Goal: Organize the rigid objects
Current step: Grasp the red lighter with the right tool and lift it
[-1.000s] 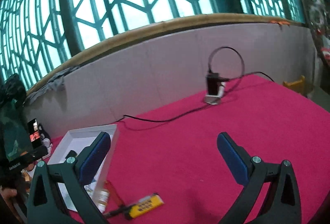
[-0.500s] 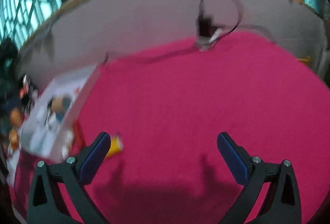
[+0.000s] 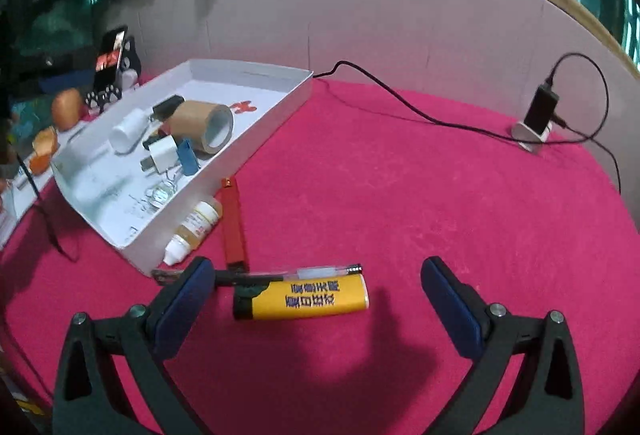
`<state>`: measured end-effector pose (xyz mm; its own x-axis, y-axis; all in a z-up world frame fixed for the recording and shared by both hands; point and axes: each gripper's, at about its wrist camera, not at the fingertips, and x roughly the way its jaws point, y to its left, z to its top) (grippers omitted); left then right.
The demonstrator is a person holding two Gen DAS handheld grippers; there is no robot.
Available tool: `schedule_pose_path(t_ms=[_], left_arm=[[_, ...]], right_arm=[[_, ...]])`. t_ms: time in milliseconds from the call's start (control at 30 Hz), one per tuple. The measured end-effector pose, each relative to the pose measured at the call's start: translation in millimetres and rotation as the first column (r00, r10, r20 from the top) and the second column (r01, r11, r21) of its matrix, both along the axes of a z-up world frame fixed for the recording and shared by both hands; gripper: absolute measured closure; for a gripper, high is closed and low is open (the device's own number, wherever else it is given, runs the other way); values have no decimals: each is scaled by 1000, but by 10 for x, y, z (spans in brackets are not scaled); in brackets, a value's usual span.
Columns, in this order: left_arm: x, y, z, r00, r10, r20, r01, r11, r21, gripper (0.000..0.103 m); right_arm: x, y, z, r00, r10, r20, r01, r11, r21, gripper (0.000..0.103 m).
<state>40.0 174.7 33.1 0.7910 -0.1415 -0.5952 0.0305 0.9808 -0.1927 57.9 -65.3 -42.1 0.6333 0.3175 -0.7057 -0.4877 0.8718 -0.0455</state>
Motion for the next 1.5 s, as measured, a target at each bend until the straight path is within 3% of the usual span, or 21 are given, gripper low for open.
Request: schedule_pose_path(t_ms=[100, 167, 233, 300, 400, 467, 533, 633, 767, 833, 900, 967, 1033, 1167, 1333, 1500], left_arm=[[8, 17, -5, 1000, 6, -5, -6, 1000, -8, 0], [-8, 21, 6, 1000, 2, 0, -2, 1000, -10, 0], [-27, 24, 18, 1000, 0, 4, 0, 1000, -6, 0], [-27, 32, 21, 1000, 3, 5, -3, 1000, -7, 0], [-13, 32, 15, 1000, 1, 4, -1, 1000, -18, 0], [5, -7, 7, 1000, -9, 1, 9, 1000, -19, 0], [21, -70, -2, 1000, -24, -4, 24, 1000, -14, 0], [31, -205, -17, 997, -70, -11, 70, 998, 2, 0], [68, -506, -91, 979, -198, -44, 197, 980, -16, 0], [101, -767, -150, 940, -334, -71, 330, 942, -70, 0], [128, -1104, -222, 875, -475, -94, 465, 878, -114, 0], [156, -1438, -307, 812, -570, -125, 559, 821, -114, 0], [198, -1702, -407, 773, -612, -167, 609, 789, -79, 1], [322, -2016, -590, 725, -646, -240, 651, 756, -67, 9], [425, -2219, -749, 664, -677, -317, 692, 717, -83, 20], [509, -2275, -769, 662, -664, -348, 687, 723, -72, 20]], right_arm=[[102, 175, -66, 998, 56, -21, -57, 998, -16, 0], [164, 304, -120, 994, 97, -50, -99, 995, -33, 14], [155, 360, -149, 989, 132, -69, -136, 989, -51, 37], [163, 453, -209, 983, 165, -79, -172, 980, -99, 42], [209, 515, -218, 976, 195, -101, -204, 976, -79, 54], [235, 553, -206, 972, 213, -103, -222, 972, -79, 68], [282, 537, -195, 966, 219, -135, -226, 973, -44, 93], [309, 336, -116, 980, 157, -124, -158, 987, 6, 93], [182, -424, 188, 997, -35, -64, 45, 987, 157, 93], [111, -732, 253, 992, -115, -60, 125, 972, 201, 93], [3, -1082, 289, 978, -198, -59, 206, 946, 249, 93], [-68, -1289, 297, 968, -245, -59, 252, 928, 274, 93], [-91, -1459, 285, 958, -280, -63, 285, 909, 303, 93], [-107, -1666, 237, 946, -312, -85, 321, 876, 360, 93], [-96, -1689, 222, 945, -314, -95, 326, 862, 388, 93], [-93, -1702, 219, 947, -302, -108, 319, 848, 424, 93]])
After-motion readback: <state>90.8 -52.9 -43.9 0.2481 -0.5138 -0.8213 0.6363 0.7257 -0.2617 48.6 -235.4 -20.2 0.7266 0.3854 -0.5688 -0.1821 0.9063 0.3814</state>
